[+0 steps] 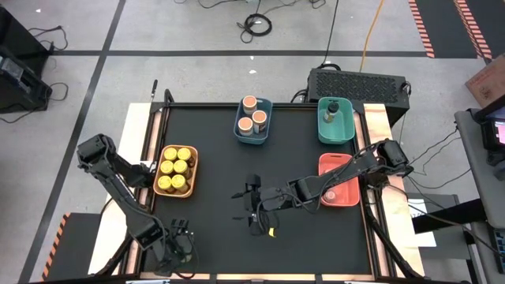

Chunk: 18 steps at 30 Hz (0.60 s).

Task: Sort spices by type
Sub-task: Put the black seasoning bottle into the light green bin

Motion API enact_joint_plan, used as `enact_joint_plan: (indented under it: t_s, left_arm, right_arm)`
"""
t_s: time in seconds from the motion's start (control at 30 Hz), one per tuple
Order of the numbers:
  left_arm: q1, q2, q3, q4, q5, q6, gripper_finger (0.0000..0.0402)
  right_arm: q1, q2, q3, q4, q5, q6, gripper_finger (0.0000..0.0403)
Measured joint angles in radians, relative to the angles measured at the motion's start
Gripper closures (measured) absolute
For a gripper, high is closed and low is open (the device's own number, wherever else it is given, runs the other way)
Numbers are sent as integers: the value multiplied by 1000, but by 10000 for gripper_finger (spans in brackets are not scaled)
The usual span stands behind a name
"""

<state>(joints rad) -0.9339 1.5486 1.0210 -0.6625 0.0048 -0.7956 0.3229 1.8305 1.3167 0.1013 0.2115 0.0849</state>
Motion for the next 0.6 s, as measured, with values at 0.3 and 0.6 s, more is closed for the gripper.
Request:
enact_joint_plan:
  t_s: [0.3, 0.6]
  left_arm:
    - [12, 0, 0, -1, 69, -8, 149]
    - [28, -1, 1, -1, 73, -2, 192]
  right_arm:
    - [0, 0, 0, -8, 0, 0, 94]
    - [0, -1, 0, -13, -1, 2, 94]
